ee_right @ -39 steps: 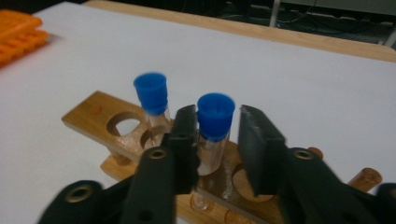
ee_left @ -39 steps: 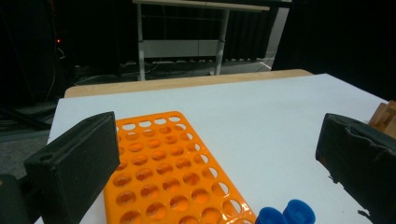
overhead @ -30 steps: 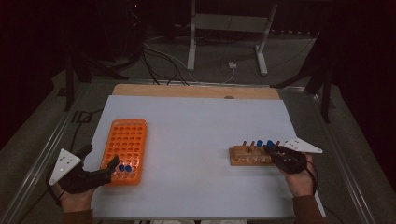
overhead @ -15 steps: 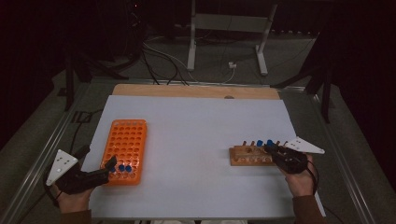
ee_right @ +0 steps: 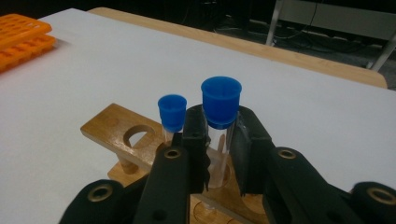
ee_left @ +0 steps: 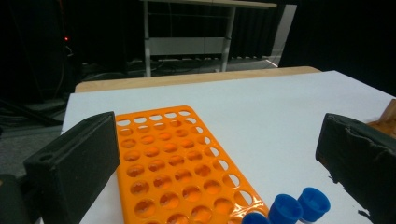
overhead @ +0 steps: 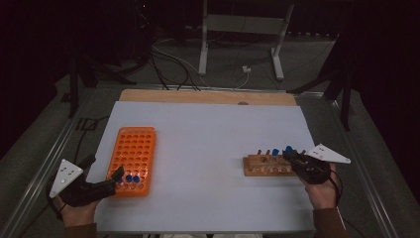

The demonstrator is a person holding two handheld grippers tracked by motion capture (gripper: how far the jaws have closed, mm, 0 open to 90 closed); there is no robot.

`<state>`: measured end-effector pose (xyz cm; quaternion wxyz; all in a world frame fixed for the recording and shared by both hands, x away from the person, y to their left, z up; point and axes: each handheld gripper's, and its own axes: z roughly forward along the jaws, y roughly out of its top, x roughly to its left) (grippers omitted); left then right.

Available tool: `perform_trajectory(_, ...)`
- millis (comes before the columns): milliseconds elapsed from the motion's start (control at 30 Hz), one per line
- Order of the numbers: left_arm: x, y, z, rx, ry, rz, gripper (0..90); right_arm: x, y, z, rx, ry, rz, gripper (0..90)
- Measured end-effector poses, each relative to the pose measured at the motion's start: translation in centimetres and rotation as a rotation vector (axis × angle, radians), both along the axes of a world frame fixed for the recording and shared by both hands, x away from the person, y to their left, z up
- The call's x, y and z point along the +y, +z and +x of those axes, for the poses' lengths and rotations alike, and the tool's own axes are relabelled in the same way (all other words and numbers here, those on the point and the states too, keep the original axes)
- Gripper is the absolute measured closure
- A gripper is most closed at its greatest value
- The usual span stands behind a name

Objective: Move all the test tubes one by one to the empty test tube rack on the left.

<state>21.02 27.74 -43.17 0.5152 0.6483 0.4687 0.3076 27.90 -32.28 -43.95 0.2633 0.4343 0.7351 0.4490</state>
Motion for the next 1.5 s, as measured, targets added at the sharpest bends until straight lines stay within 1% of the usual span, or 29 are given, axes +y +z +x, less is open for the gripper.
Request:
perform_trajectory(133, 0.0, 0.1, -0.1, -0.005, 0.006, -0.003, 0.8, -0.2, 0.7, -0.2, -0.012, -0.007, 0.006, 77.1)
perform_trajectory(333, -0.2, 0.2, 0.0, -0.004, 0.001, -0.001, 0.8, -0.4, 2.2, -0.5, -0.039, -0.009, 0.013, 77.1)
perform_trajectory(667, -0.3, 0.7, -0.1, -0.007, -0.001, -0.001, 0.8, -0.1, 5.6, -1.3, -0.1, -0.01, 0.002, 77.1)
perform_trajectory(867, -0.4, 1.0, -0.1, 0.005, 0.0, 0.01, 0.8, 0.2, 7.3, -1.5, -0.125, -0.015, -0.01, 77.1)
perform_trajectory(1067, -0.8, 1.3, 0.1, 0.011, -0.009, 0.017, 0.8, 0.9, 8.3, -1.3, -0.143, -0.001, -0.013, 77.1)
perform_trajectory(1167, -1.2, 1.6, 0.4, 0.018, -0.022, 0.031, 0.8, 1.4, 8.6, -1.3, -0.152, 0.004, -0.001, 77.1)
perform_trajectory(1267, -1.8, 1.9, 0.7, 0.027, -0.033, 0.046, 0.8, 1.9, 8.9, -1.1, -0.162, 0.014, 0.007, 77.1)
perform_trajectory(1500, -3.6, 2.8, 1.4, 0.03, -0.068, 0.069, 0.8, 3.8, 9.5, -0.9, -0.182, 0.05, 0.019, 77.1)
